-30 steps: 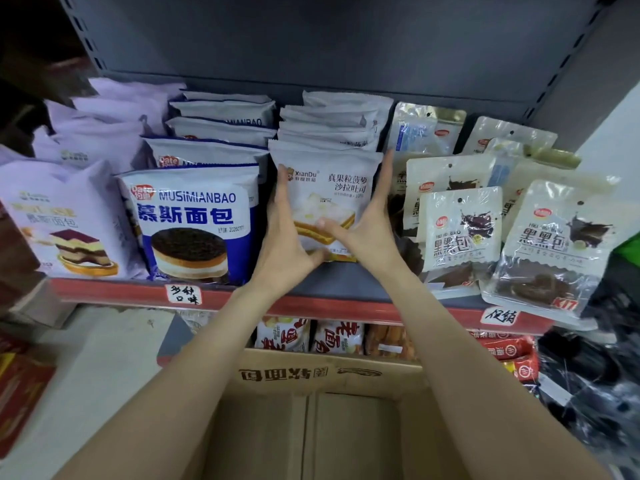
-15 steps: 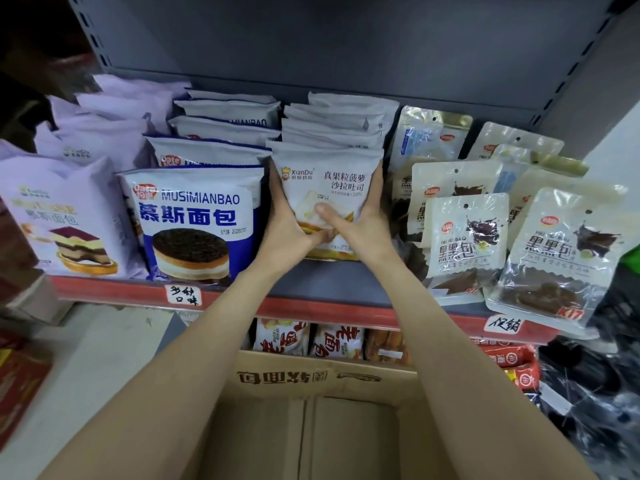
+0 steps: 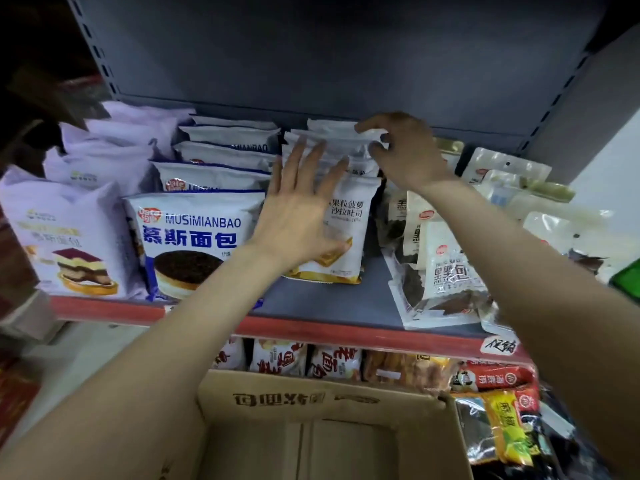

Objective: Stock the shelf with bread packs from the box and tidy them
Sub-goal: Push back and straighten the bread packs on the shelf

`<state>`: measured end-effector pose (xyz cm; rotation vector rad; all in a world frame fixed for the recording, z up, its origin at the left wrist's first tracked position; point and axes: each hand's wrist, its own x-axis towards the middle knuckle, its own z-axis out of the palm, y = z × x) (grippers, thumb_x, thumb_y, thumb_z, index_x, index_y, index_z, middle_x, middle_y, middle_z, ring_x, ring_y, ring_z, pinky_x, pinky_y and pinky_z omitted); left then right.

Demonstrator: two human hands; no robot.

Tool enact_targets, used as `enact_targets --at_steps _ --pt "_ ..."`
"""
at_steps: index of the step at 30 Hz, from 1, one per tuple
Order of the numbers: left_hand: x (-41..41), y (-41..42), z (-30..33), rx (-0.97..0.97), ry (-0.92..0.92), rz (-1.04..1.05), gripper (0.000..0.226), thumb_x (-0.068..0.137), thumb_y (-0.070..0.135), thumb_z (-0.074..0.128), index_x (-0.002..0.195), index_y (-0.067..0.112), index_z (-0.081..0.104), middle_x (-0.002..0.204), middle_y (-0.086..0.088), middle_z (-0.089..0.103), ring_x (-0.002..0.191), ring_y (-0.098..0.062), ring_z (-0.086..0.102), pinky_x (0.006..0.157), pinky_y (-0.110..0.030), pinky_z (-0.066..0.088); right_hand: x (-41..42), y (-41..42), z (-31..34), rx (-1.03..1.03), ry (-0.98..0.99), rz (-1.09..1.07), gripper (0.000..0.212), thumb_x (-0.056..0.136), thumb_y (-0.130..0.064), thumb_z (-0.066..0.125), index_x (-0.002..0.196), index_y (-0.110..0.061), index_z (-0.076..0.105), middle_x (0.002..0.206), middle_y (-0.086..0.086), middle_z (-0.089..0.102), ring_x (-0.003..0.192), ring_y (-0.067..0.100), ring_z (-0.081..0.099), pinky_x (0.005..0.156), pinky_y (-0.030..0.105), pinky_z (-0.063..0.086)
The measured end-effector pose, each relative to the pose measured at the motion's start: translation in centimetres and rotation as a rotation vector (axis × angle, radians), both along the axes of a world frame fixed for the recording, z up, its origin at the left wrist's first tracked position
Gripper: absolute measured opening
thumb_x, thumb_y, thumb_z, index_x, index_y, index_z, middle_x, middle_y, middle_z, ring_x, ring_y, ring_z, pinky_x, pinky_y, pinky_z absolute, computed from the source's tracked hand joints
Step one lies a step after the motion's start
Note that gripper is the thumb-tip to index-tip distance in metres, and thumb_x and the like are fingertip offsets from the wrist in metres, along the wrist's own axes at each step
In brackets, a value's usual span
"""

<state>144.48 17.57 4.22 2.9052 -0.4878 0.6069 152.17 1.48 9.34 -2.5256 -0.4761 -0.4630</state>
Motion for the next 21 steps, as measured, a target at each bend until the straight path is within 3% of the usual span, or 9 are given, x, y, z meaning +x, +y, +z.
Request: enact_targets --at_steps 2,5,11,16,21 --pt "1.8 0.0 0.7 0.134 0.136 0.056 0.120 0.064 0.069 0.068 0.151 0.029 -0.003 0.159 -0.010 -0.006 0.145 -0.033 -0.013 0.116 -0.056 -0.007 3.7 -0.1 -0.2 -0.128 0.005 0.000 0.034 0.092 -0.008 0.046 0.121 -0.016 0.061 0.130 0.011 0.056 0.113 0.027 0.056 0.095 0.026 0.040" --pt "3.8 0.0 1.1 0.199 0.233 0.086 0.124 0.060 0.080 0.061 0.150 0.033 -0.010 0.160 -0.006 -0.004 0.146 -0.031 -0.009 0.115 -0.056 -0.008 7.4 0.1 -0.9 -0.336 0.021 0.055 0.032 0.096 -0.014 0.046 0.125 -0.016 0.058 0.128 0.015 0.056 0.114 0.031 0.054 0.094 0.029 0.039" --pt "4.9 -0.2 1.1 0.225 0.219 0.120 0.123 0.058 0.081 0.062 0.151 0.026 0.002 0.151 -0.011 0.014 0.142 -0.034 0.009 0.116 -0.057 -0.002 10.5 1.7 0.0 -0.331 0.012 0.041 0.029 0.092 -0.021 0.056 0.119 -0.010 0.061 0.118 0.011 0.065 0.111 0.027 0.058 0.093 0.028 0.041" --pt "4.9 -0.4 0.5 0.238 0.232 0.127 0.119 0.060 0.081 0.060 0.149 0.021 0.011 0.151 -0.012 0.012 0.142 -0.035 0.010 0.116 -0.056 -0.002 11.4 3.5 0.5 -0.470 0.024 0.047 0.020 0.087 -0.025 0.064 0.102 -0.014 0.069 0.114 0.010 0.066 0.105 0.029 0.059 0.090 0.033 0.047" --pt "4.8 -0.4 0.3 0.209 0.223 0.091 0.118 0.062 0.078 0.062 0.149 0.018 0.010 0.155 -0.006 0.014 0.142 -0.030 0.011 0.115 -0.057 0.000 11.4 4.3 0.4 -0.609 -0.119 -0.003 0.018 0.087 -0.007 0.054 0.097 -0.010 0.069 0.109 0.015 0.065 0.100 0.035 0.060 0.080 0.035 0.049"
